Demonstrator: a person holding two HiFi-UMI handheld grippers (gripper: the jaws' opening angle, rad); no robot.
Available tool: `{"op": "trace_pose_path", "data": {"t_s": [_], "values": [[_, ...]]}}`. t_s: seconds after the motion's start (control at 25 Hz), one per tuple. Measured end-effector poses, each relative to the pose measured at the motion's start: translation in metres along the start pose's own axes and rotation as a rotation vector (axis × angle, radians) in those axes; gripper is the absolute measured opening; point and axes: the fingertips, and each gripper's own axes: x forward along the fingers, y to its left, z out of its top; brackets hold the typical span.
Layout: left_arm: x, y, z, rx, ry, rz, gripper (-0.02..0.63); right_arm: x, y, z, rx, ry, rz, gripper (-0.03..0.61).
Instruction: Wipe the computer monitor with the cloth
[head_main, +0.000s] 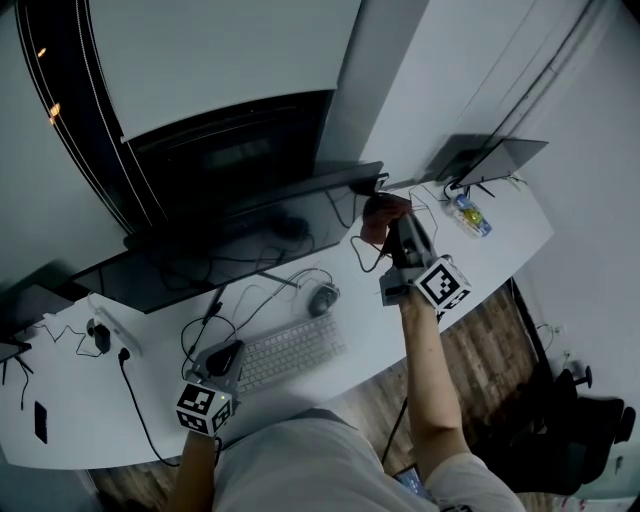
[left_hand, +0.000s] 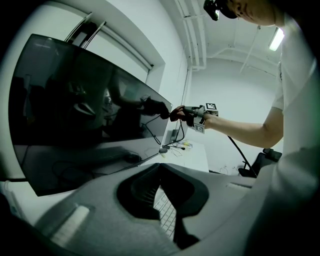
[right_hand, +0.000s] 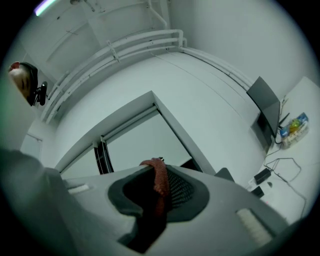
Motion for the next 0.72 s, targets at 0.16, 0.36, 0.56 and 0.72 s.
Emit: {"op": "trace_pose_path", "data": {"t_s": [0.16, 0.36, 0.56, 0.72], "values": [[-0.011, 0.001, -0.005, 0.001, 0.008, -0.005, 0.008, -0.018, 0.005, -0.012, 0.0, -0.014, -0.017, 0.069], [-0.028, 0.007, -0.008, 0.002, 0.01, 0.0, 0.008, -0.04, 0.019, -0.041, 0.036, 0.001, -0.024, 0.069], [-0.045, 0.013, -0.008, -0.003, -0.002, 0.012, 0.008, -0.056, 0.048, -0.082, 0.074, 0.047, -0.007, 0.069], [-0.062, 0.022, -0.007, -0.016, -0.025, 0.032, 0.008, -0.06, 0.088, -0.115, 0.08, 0.097, 0.043, 0.069]]}}
